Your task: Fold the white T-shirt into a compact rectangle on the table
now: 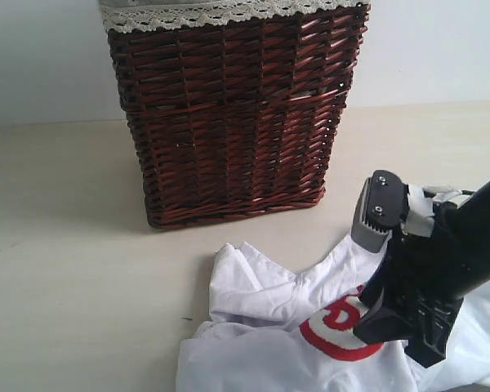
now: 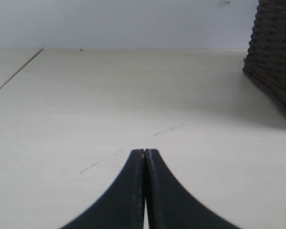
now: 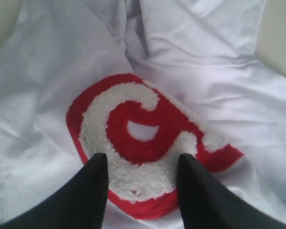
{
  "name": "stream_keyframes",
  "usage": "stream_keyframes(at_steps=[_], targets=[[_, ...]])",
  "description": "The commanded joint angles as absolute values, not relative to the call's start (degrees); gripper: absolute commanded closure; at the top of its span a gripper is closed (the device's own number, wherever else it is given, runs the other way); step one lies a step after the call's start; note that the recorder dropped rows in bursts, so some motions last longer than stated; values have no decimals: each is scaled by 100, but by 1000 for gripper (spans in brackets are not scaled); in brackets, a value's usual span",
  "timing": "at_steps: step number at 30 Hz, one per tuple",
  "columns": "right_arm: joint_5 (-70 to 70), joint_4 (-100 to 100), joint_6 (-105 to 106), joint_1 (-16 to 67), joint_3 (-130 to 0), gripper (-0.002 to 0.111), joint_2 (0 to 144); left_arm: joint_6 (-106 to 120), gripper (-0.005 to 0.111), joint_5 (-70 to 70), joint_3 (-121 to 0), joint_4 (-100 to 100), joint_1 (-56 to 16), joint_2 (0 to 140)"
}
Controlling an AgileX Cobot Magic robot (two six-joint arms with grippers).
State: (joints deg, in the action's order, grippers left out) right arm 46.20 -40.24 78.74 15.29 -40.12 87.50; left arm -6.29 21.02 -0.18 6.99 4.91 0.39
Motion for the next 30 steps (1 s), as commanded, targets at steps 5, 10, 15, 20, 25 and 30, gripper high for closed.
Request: stream_keyframes(at_steps=[5, 10, 15, 20, 25, 30], targets=[[6023, -3298, 7979, 1534, -4037, 108, 8645, -625, 107, 2067, 0, 721, 493, 0], [6996, -3148, 8202, 1534, -4037, 108, 8144, -625, 107, 2067, 0, 721, 493, 0], [6120, -3640, 8410, 1534, -4037, 103, 7691, -625, 107, 2067, 0, 721, 493, 0], [4389, -3794, 7393, 1534, -4037, 63, 7722, -625, 107, 2067, 0, 721, 493, 0], [4202, -3529, 5625, 1534, -4037, 54, 8216, -625, 107, 2067, 0, 721, 493, 0], [4260, -3548, 4585, 1534, -4037, 55, 8748, -625, 107, 2067, 0, 721, 493, 0]])
